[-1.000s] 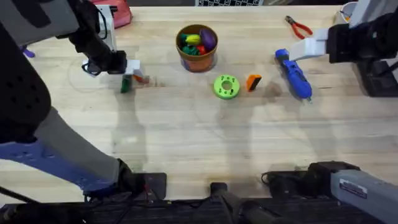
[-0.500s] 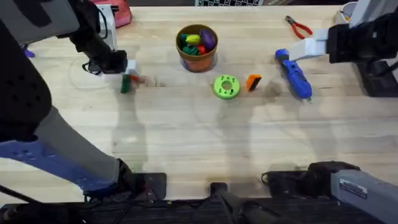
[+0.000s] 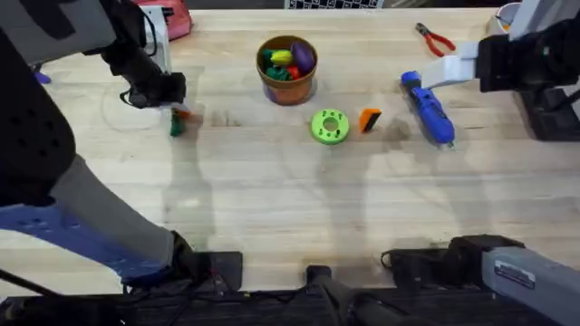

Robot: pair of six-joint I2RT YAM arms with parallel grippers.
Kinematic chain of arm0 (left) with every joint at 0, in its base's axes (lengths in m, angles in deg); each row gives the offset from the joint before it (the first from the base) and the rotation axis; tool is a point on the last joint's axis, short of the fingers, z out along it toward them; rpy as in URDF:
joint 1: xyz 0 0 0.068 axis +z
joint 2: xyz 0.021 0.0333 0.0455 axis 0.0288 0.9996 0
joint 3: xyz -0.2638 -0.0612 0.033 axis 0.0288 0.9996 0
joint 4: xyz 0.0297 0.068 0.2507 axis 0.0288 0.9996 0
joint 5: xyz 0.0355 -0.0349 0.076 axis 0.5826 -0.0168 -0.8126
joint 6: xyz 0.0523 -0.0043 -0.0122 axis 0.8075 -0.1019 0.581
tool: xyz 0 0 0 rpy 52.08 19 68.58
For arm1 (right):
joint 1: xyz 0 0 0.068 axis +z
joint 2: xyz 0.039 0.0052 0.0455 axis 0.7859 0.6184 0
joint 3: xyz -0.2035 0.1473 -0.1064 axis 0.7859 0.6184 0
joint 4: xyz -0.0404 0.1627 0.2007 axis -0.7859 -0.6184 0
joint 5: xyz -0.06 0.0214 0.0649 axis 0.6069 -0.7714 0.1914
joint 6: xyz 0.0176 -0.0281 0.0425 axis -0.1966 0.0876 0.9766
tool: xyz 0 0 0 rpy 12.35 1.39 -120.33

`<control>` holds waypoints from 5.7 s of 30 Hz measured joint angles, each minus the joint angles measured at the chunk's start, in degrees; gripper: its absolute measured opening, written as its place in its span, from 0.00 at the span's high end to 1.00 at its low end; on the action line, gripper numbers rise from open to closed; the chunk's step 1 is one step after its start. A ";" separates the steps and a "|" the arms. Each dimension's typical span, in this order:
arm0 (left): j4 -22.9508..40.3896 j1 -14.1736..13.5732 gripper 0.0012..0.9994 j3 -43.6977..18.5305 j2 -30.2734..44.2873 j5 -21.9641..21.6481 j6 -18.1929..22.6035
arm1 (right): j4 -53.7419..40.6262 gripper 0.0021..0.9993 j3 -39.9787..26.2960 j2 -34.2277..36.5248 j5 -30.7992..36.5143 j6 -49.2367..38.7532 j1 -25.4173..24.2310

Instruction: Pick up the gripper from the table and insert it into the empty holder that is missing its gripper. Then pick up a screw, insert it into the mounting hole, and use the screwdriver to tighten it. Finally, clean up the table by picking up the vegetable and placing it into the bucket.

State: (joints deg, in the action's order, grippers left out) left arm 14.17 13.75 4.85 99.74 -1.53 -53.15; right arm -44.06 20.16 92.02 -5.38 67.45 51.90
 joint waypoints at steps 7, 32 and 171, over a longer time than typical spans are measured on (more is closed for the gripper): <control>3.07 0.07 0.99 -0.70 0.04 0.02 -0.38 | 0.00 0.01 0.00 0.00 0.00 0.00 0.00; 11.66 -1.36 1.00 -4.50 -25.23 0.95 -1.55 | 0.00 0.01 0.00 0.00 0.00 0.00 0.00; -49.94 -13.46 0.01 71.91 -106.68 63.77 -15.91 | -12.55 0.01 -0.02 0.00 -0.02 0.00 0.00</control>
State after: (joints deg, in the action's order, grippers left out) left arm -35.78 0.28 76.76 -6.94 62.24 -69.06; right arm -56.60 20.14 92.02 -5.40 67.45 51.90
